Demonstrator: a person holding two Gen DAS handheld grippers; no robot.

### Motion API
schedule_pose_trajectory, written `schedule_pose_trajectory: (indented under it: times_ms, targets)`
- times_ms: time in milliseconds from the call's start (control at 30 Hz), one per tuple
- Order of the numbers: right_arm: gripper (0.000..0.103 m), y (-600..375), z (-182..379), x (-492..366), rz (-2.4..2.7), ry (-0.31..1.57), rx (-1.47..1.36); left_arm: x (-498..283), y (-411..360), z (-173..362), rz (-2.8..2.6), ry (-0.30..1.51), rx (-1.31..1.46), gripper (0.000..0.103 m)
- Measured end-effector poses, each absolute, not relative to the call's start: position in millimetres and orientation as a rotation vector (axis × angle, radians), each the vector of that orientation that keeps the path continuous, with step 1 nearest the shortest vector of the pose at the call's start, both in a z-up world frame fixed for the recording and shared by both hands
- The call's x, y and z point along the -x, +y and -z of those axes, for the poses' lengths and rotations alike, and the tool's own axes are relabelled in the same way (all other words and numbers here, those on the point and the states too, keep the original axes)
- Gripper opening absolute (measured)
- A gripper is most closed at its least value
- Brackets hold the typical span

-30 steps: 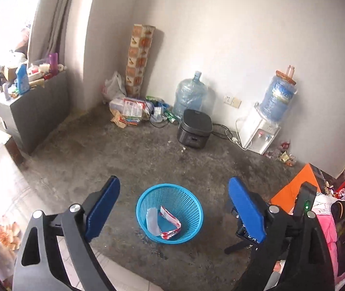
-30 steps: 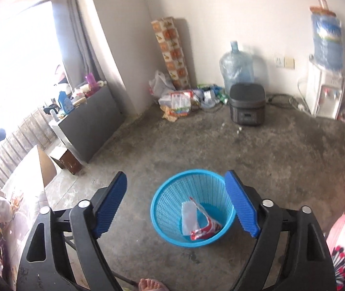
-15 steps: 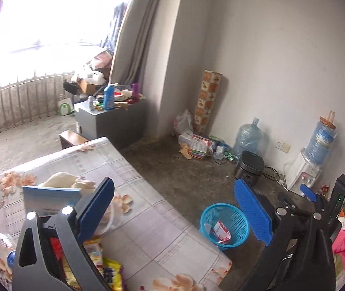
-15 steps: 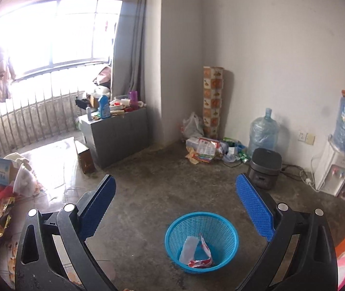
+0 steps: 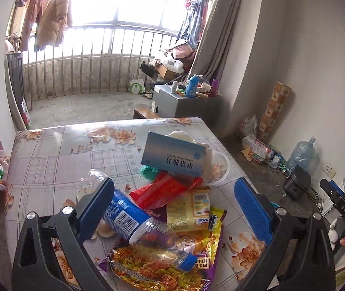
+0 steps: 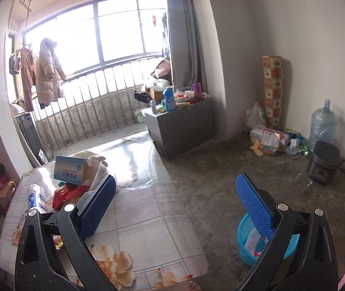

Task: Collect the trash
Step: 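Move both tools back toward the table trash, then grasp the Pepsi bottle around its label with the right tool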

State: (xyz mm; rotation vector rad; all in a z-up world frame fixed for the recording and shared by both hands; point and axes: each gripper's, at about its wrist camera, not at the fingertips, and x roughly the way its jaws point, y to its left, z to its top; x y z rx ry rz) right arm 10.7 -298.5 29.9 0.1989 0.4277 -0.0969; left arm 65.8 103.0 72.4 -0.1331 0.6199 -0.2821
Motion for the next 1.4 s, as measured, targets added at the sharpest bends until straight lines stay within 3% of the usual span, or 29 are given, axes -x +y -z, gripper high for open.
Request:
schedule_pose_trajectory:
  times_ms: [233, 300, 500, 733, 967, 1167, 1267, 1400]
  targets:
    - [0.074, -252.1, -28.9, -41.4, -0.128, 0.530, -0.258, -57.4, 135.6, -46.1, 0.194, 0.658, 0.155, 0.097]
    - [0.074, -235.1, -29.7, -57.2, -0.220, 0.563, -0.276, -57.0, 145.5, -38.5, 0.159, 0.674, 0.147, 0.093]
    - [0.074, -147.8, -23.9, -106.4, -0.531, 0.717, -0.225, -65.5, 176.2, -11.7, 0.095, 0.728, 0.192, 0.077]
    - [0.074, -58.2, 6.6, -142.4, -0.743, 0.910, -0.148, -89.8, 205.0, 21.8, 0.086, 0.796, 0.260, 0.047]
    - [0.074, -18.0, 36.7, -176.8, -0.816, 1.098, -0.115, -111.5, 211.4, 55.4, 0.147, 0.894, 0.338, 0.029]
    - [0.074, 0.0, 55.6, -190.7, -0.839, 1.196, -0.046, -124.9, 206.5, 70.9, 0.191, 0.921, 0.355, 0.025]
    - [0.056, 5.1, 61.7, -189.8, -0.886, 1.241, -0.057, -127.1, 206.0, 75.6, 0.207, 0.933, 0.369, 0.024]
    - [0.055, 1.6, 56.4, -185.5, -0.889, 1.228, -0.082, -125.2, 202.6, 71.7, 0.226, 0.925, 0.368, 0.024]
